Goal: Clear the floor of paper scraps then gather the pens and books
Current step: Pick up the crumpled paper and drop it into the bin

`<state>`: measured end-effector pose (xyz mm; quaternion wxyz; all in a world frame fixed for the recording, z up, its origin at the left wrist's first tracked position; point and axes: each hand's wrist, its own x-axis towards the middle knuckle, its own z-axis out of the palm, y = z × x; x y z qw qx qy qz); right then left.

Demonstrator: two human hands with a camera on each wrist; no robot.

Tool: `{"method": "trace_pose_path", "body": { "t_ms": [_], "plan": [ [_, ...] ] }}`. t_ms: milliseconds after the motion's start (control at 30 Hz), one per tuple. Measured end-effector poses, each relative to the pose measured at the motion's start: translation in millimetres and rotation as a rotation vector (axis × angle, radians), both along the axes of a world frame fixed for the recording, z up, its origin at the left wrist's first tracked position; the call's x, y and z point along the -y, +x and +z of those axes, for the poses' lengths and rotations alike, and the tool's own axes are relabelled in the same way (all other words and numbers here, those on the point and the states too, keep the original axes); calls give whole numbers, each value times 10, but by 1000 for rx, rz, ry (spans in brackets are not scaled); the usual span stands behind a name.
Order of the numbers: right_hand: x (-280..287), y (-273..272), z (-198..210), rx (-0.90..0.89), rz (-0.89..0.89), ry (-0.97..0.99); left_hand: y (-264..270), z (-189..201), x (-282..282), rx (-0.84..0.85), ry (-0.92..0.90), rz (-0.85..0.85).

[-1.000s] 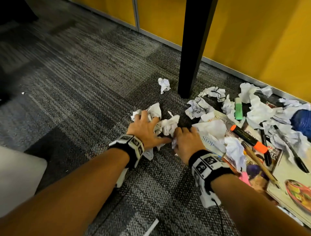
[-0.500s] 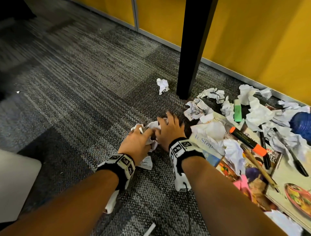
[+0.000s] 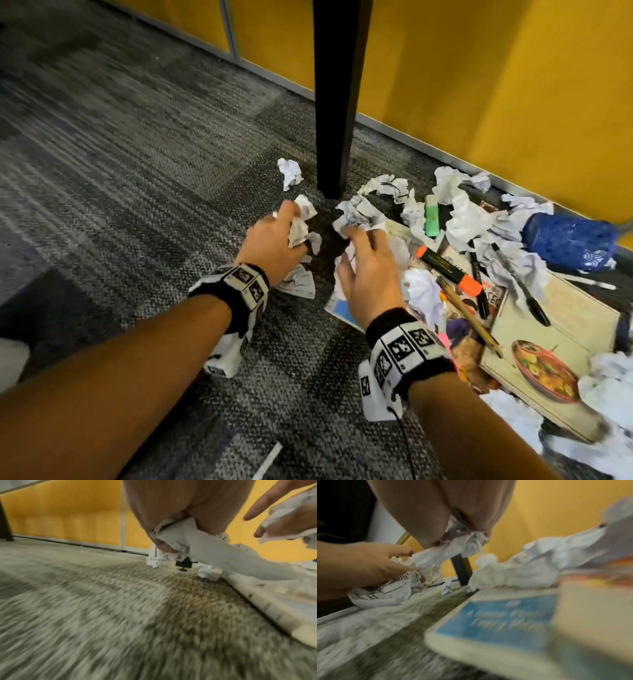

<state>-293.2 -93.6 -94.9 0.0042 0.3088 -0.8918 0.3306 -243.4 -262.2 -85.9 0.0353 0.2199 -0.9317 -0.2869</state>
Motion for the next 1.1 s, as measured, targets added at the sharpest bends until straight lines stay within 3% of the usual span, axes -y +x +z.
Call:
{"method": "trace_pose_path", "body": {
  "t_ms": [67,100,167,233,333,467,600,767,900,1000,1100],
  "plan": [
    [-247,-134,107,-41,-142,58,-260,111,-123,36,16,-77],
    [-365,-202,128,-51,-176,204,-389,122,-184,84,-24,-154],
    [-583,-243,67,-35,-121,586,-619,119,-333,204,-150,-325],
    [-755,-169,-82,-24,5,743,-795,-16,-424,368,-224,-451],
    [-849,10,-146,-77,67,749,-847,-204,-516,581,-292,-477],
    [-844,149,-139,-113,59,804,-739,-180,-628,516,-379,-456],
    [-837,153,-31,-28,163,681,-576,-149,-587,440,-361,-447],
    [-1191,293,299,105,-130,293,-379,84,-699,333,-324,-313],
    [-1778,551,423,175,-338,179,-190,288,-934,236,-308,-303],
    [-2229,825,423,286,-397,280,-8,381,-1157,186,-301,-390],
    [-2496,979,266,448,-301,526,152,361,-1362,264,-344,-514]
  ]
}}
